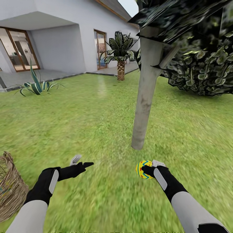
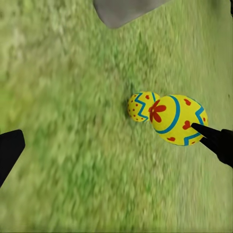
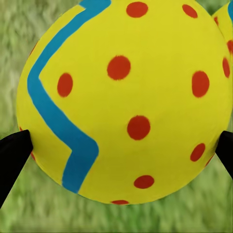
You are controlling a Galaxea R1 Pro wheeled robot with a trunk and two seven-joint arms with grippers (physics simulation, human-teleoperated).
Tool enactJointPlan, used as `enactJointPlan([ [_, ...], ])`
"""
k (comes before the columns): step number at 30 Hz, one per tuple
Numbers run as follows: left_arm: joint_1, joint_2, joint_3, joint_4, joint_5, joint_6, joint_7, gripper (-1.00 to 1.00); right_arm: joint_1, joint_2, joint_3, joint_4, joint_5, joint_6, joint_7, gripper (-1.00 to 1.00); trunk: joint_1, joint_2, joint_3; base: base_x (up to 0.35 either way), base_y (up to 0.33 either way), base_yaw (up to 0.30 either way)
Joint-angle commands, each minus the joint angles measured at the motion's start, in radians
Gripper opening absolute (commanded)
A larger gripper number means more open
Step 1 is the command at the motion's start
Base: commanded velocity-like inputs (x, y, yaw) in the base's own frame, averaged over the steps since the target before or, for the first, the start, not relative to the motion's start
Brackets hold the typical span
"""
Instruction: Take the three Easter eggs out of the wicker basket on the lawn in the garden, then place them on the lawn next to a single tree (choose any tree) so that all three eggs are next to the same tree and none are left in the basket.
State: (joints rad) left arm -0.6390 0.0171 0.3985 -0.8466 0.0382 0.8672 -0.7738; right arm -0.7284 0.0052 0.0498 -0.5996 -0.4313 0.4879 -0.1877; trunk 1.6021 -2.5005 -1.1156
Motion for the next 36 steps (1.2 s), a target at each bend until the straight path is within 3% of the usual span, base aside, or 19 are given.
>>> enactJointPlan([
  [1, -0.001, 0.0, 0.002, 0.0, 0.004, 0.008, -0.001, 1.0, 0.0, -0.001, 0.004, -0.002, -0.011, 0.003, -0.01, -1.0, 0.0, -0.001, -0.005, 0.0, 0.0, 0.0],
  [29, -0.001, 0.0, 0.0, 0.0, 0.003, 0.007, -0.001, 1.0, 0.0, -0.001, -0.004, -0.006, -0.012, 0.001, -0.008, -1.0, 0.013, -0.007, -0.113, 0.0, 0.0, 0.0],
  [36, -0.001, 0.0, 0.001, 0.0, 0.005, 0.007, -0.001, 1.0, 0.0, -0.001, -0.004, -0.006, -0.012, 0.001, -0.007, -1.0, 0.013, -0.007, -0.113, 0.003, 0.0, 0.0],
])
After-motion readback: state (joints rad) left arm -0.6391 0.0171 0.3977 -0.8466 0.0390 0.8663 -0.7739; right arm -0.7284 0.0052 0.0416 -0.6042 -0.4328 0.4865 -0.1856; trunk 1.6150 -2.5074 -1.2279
